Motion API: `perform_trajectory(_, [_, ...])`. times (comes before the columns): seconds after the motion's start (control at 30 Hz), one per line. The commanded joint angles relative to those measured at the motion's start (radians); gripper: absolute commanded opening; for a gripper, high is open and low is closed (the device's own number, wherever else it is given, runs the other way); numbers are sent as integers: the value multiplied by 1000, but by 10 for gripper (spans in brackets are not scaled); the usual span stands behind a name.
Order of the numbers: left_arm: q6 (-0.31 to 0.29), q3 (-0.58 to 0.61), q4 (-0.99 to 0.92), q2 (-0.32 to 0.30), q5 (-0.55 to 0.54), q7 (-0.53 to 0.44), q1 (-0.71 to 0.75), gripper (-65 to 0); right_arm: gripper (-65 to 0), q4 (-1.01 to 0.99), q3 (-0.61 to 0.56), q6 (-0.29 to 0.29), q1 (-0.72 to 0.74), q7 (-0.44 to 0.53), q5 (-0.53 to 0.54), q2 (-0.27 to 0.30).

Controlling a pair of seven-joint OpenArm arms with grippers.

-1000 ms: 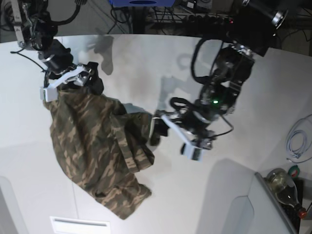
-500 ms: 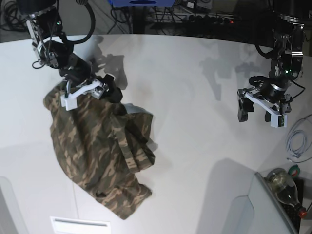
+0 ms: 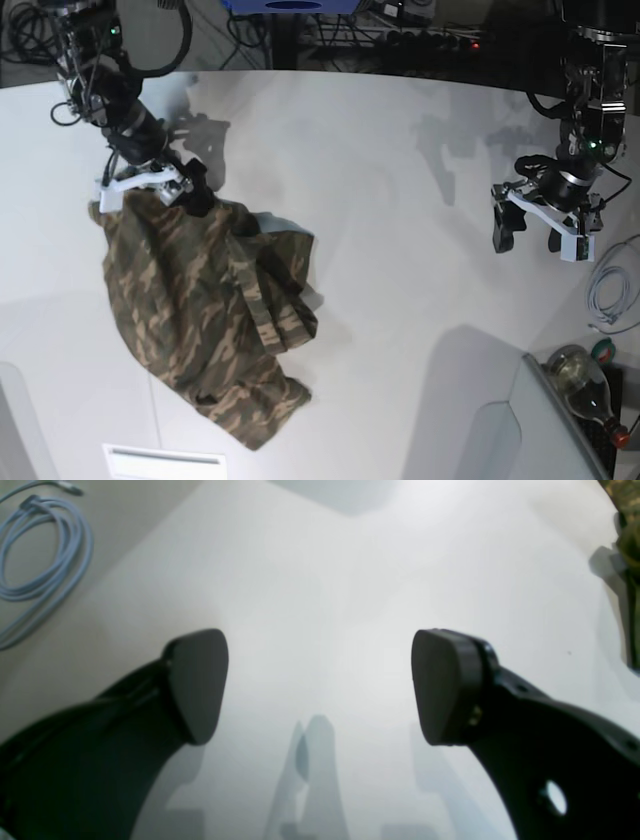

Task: Layout the t-shirt on the table in an organized manner, then fold the t-shirt properly
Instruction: 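Lift the shirt with the right gripper while the left gripper releases, then swing the held shirt across the table with the right gripper and release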

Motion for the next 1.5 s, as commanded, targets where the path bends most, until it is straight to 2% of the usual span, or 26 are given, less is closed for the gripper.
perform_trajectory(0.0, [0,-5,17,-15,-2,-22,-7,-102,-128,-31,-3,-49,13,-16,-24,7])
perform_trajectory(0.13, [0,-5,17,-1,-2,-22,-7,-102,-135,-83,-6,-48,60,-16,-24,7])
perform_trajectory(0.17, [0,-5,17,-1,-2,-22,-7,-102,-149,-76,-6,-48,59,-18,-24,7])
perform_trajectory(0.2, [0,-4,17,1,-2,-22,-7,-102,-194,-57,-7,-48,56,-19,-24,7])
perform_trajectory(0.23, [0,-4,16,1,-2,-22,-7,-102,-261,-37,-6,-48,45,-21,-24,7])
perform_trajectory(0.33, [0,13,13,4,-2,-22,-10,-102,-584,69,0,-48,-9,-21,-24,41])
perform_trajectory(0.37, [0,44,10,2,-2,-22,-25,-102,-650,113,2,-49,-33,-21,-24,53])
perform_trajectory(0.4, [0,82,7,-2,-2,-22,-44,-102,-650,162,2,-51,-63,-22,-24,70])
perform_trajectory(0.43, [0,117,-1,-4,-1,-22,-59,-102,-623,216,3,-51,-89,-28,-22,96])
perform_trajectory(0.5, [0,180,-21,-2,-1,-22,-96,-102,-650,303,3,-53,-136,-45,-19,138])
perform_trajectory(0.57, [0,262,-59,2,-1,-22,-156,-102,-650,379,17,-54,-185,-56,-19,175])
perform_trajectory(0.67, [0,386,-118,30,-1,-22,-252,-102,-645,415,60,-54,-242,-68,-19,182])
perform_trajectory(0.73, [0,415,-139,53,-1,-22,-286,-102,-636,394,85,-54,-244,-93,-18,158])
perform_trajectory(0.8, [0,411,-141,79,-1,-22,-292,-102,-564,334,94,-54,-227,-110,-19,118])
perform_trajectory(0.93, [0,411,-139,79,-1,-22,-288,-102,-281,181,89,-51,-130,-148,-24,81])
perform_trajectory(1.0, [0,411,-139,73,-1,-20,-271,-102,-210,113,89,-49,-90,-145,-24,72])
perform_trajectory(1.07, [0,395,-135,36,-1,-20,-249,-102,-204,64,89,-46,-47,-145,-24,70])
perform_trajectory(1.2, [0,309,-118,4,-1,-20,-194,-102,-204,17,89,-7,20,-145,-24,70])
perform_trajectory(1.37, [0,174,-118,1,-1,-18,-148,-102,-206,-22,89,-3,86,-147,-24,67])
perform_trajectory(1.4, [0,157,-118,1,-1,-18,-145,-102,-212,-22,89,-2,91,-147,-24,66])
perform_trajectory(1.47, [-1,134,-119,1,-1,-15,-140,-102,-279,-14,89,-2,105,-147,-24,56])
